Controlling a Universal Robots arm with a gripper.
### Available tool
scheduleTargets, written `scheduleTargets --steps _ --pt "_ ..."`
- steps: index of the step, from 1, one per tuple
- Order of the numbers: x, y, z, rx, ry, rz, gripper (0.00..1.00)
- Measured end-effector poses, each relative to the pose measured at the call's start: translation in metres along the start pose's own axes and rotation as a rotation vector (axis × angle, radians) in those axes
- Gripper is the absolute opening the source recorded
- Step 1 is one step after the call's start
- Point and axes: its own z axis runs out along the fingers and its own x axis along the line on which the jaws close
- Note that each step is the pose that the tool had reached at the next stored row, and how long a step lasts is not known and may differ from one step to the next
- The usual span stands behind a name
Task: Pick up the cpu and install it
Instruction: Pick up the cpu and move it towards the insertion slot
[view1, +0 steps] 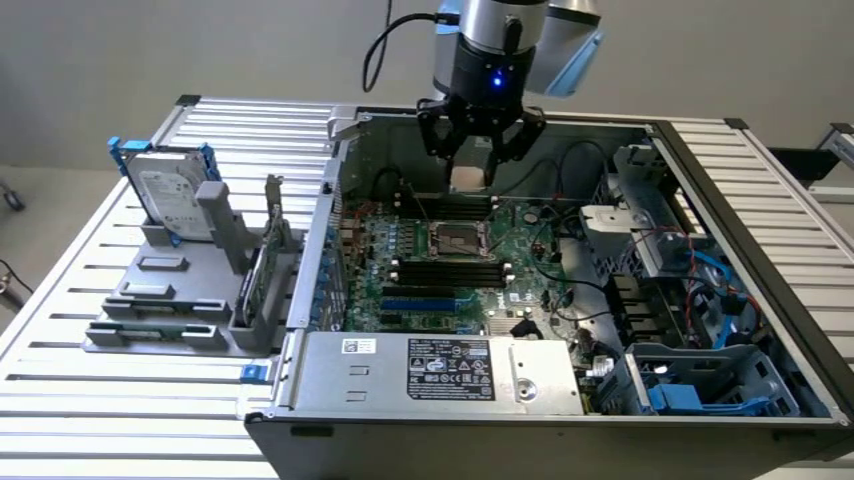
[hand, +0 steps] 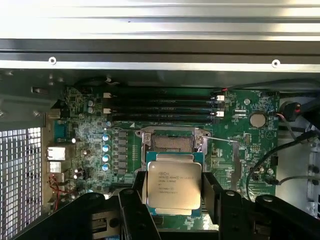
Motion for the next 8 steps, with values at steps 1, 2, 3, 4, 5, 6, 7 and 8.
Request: scheduleTargets --steps 1,2,3,4,5,6,7,8 --pt "0.000 -0.0001 0.0019 0.0000 0.0000 0.000 0.54" --pt "0.000 -0.0002 0.0038 -0.0001 0.0000 0.000 0.54" --pt "0.000 -0.0003 0.0056 -0.0001 0.0000 0.000 0.54" --pt "-0.001 -0.0004 0.0074 0.0000 0.0000 0.000 0.54" --pt "-0.001 -0.0005 0.0092 0.0000 0.0000 0.000 0.54" --pt "-0.001 -0.0006 0.0110 0.0000 0.0000 0.000 0.54" --pt "-0.001 -0.0007 0.0128 -0.0002 0.0000 0.000 0.54" --pt "-0.001 -0.0008 0.0146 -0.0001 -0.0001 0.000 0.54"
